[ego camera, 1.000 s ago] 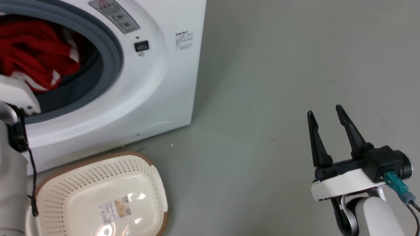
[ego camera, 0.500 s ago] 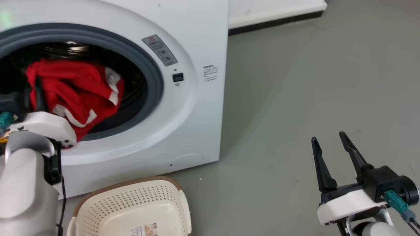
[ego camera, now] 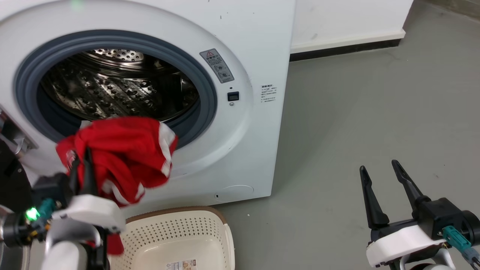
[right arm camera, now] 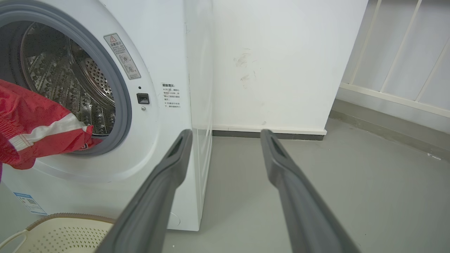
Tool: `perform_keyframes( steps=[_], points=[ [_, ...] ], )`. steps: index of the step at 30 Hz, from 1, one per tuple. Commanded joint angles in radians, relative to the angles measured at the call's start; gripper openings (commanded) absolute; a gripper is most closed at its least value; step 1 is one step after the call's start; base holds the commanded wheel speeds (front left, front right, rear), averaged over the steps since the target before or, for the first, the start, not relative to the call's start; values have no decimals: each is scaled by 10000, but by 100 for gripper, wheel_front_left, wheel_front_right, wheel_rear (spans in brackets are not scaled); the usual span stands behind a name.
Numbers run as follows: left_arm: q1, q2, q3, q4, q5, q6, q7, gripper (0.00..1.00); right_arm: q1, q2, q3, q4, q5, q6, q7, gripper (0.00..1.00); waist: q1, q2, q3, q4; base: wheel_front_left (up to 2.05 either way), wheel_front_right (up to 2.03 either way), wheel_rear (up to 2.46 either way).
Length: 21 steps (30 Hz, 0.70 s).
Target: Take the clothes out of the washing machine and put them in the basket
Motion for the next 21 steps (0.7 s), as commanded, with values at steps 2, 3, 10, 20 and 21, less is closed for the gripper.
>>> perform_keyframes(
  steps=[2,3,10,20,21],
  points=[
    [571,-168,-185,-431,41,120,118,0,122,3,36,-73,-73,-7,54,100,1,0,-58,154,0,0,0],
    [816,-241,-255,-565,11,147,179,0,140,3,54,-78,-62,-7,66,100,1,0,-77,190,0,0,0],
    [1969,-719,-787,-875,-70,261,448,0,81,3,90,-193,-35,-7,143,100,1,0,80,402,0,0,0],
    [1647,-1318,-1436,1288,-223,20,95,0,-556,3,170,-173,67,-7,-42,100,1,0,1326,39,0,0,0],
    [1531,-1344,-1450,1514,-214,18,25,0,-625,3,151,-164,107,-7,-70,100,1,0,1473,-14,0,0,0]
  ],
)
